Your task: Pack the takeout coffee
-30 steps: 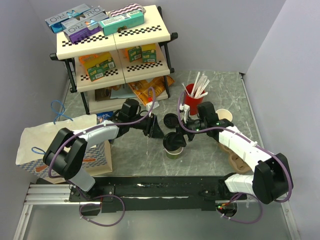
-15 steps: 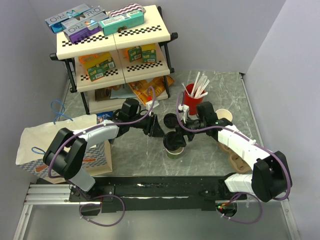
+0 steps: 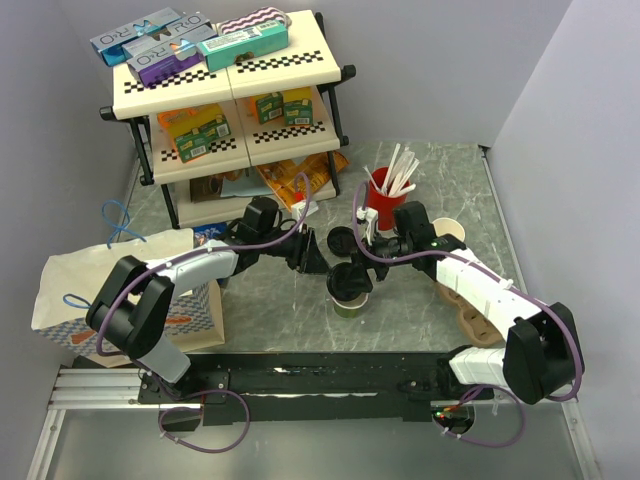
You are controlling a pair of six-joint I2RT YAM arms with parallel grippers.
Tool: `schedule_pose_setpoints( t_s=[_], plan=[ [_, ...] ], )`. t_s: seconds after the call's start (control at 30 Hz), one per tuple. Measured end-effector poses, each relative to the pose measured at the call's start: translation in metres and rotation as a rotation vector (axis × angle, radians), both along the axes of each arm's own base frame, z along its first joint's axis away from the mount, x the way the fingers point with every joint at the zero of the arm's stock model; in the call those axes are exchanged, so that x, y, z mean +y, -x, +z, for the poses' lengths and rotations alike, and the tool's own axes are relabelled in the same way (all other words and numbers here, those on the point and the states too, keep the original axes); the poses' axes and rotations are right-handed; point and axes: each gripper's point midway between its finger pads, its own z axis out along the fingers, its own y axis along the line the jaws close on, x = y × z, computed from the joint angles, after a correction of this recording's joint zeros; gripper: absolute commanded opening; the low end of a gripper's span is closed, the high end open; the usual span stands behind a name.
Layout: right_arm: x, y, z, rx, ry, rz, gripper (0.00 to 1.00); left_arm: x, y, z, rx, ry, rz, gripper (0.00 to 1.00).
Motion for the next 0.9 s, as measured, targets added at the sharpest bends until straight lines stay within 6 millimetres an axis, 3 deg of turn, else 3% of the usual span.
schedule_pose_setpoints(
  t_s=[0.9],
  plan=[
    [-0.002, 0.005, -0.001, 0.019, 0.013, 0.011, 0.86, -0.008, 0.014, -0.007, 0.000, -0.009, -0.036, 0.51]
  ],
)
